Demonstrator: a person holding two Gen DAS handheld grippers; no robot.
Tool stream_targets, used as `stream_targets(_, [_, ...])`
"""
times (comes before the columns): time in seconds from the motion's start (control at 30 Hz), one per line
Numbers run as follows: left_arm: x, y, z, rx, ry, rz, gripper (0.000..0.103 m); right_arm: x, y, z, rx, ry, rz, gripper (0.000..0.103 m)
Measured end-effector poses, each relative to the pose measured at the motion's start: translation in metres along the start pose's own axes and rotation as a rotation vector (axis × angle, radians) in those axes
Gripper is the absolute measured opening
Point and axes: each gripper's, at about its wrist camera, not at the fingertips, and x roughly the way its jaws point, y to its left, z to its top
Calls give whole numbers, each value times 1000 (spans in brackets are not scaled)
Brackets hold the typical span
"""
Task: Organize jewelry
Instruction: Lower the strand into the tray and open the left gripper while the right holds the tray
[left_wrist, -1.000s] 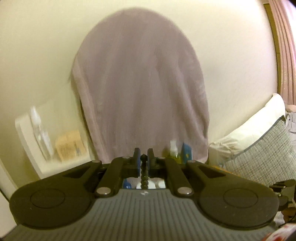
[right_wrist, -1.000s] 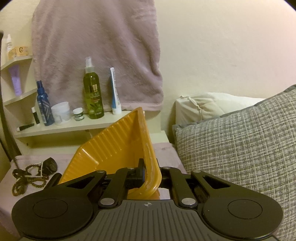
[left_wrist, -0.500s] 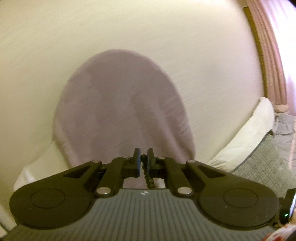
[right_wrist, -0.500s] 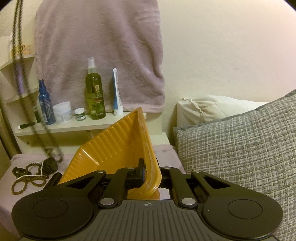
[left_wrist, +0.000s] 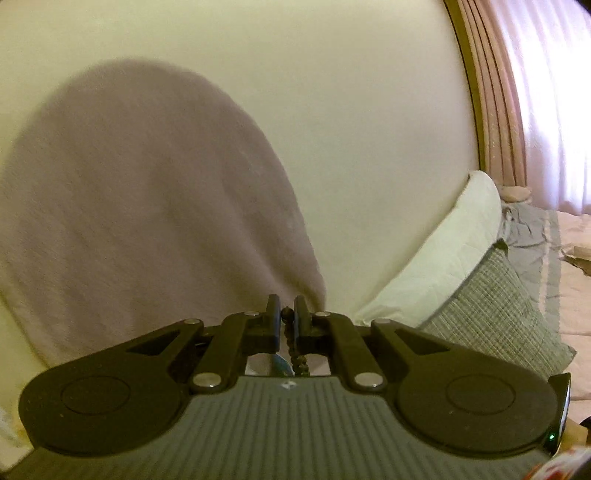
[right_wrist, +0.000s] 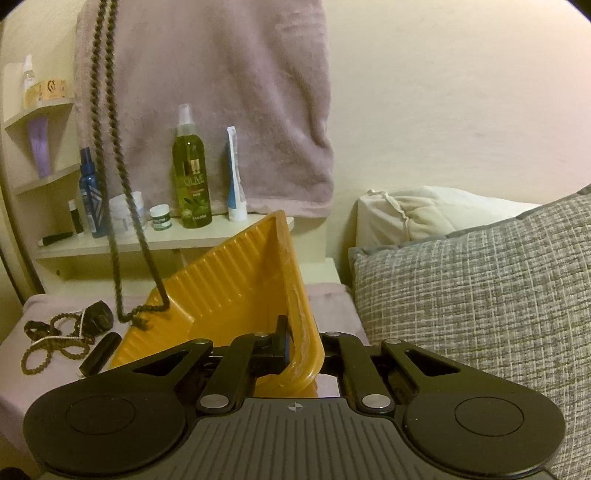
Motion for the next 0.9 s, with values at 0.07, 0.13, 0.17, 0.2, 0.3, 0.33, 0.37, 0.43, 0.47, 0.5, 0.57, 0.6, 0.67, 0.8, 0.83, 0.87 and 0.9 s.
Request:
stream_targets(0.07, [14,-4,-3,-2,17,-20,6,0,0,-1,2,2,-3,7])
stream_targets(0.13, [25,-8,-5,2,30,-40,6,1,0,-2,6,6,-5,6])
stream_targets(0.17, [30,-10,-5,5,34,-50,6,1,0,-2,9,7,-7,6])
stream_targets(0.2, [35,-13,-5,5,38,-60,6,2,-1,-2,13,8,-8,6])
stream_targets(0.3, [49,-20,-8,11,60,-91,6,2,-2,-3,21,11,-11,6])
stream_targets(0.33, [55,-22,-10,11,74,-103,6,2,-2,-3,22,12,-11,6])
stream_targets(0.37, [60,-23,-13,14,86,-111,6,2,-3,-3,22,15,-12,6])
stream_targets(0.43, [71,-29,-23,31,121,-123,6,3,-4,-4,23,20,-12,6])
stream_targets(0.47, [78,-32,-30,37,141,-131,6,3,-4,-5,23,22,-12,6])
stream_targets(0.5, [83,-34,-37,50,164,-140,6,3,-5,-6,23,24,-10,6])
stream_targets(0.57, [92,-38,-50,76,202,-165,6,4,-7,-6,22,29,-8,6])
stream_targets(0.6, [97,-38,-59,91,224,-189,6,5,-8,-7,24,31,-6,6])
stream_targets(0.67, [104,-41,-73,129,262,-256,6,6,-10,-8,25,36,-4,6])
stream_targets(0.8, [118,-50,-105,262,360,-379,6,7,-11,-7,25,40,-7,6])
stream_targets(0.83, [120,-54,-112,301,384,-402,6,7,-11,-7,25,40,-7,6])
stream_targets(0.87, [120,-58,-120,341,403,-420,6,7,-10,-7,24,39,-8,6])
stream_targets(0.9, [121,-62,-127,385,420,-438,6,7,-10,-7,22,39,-8,6])
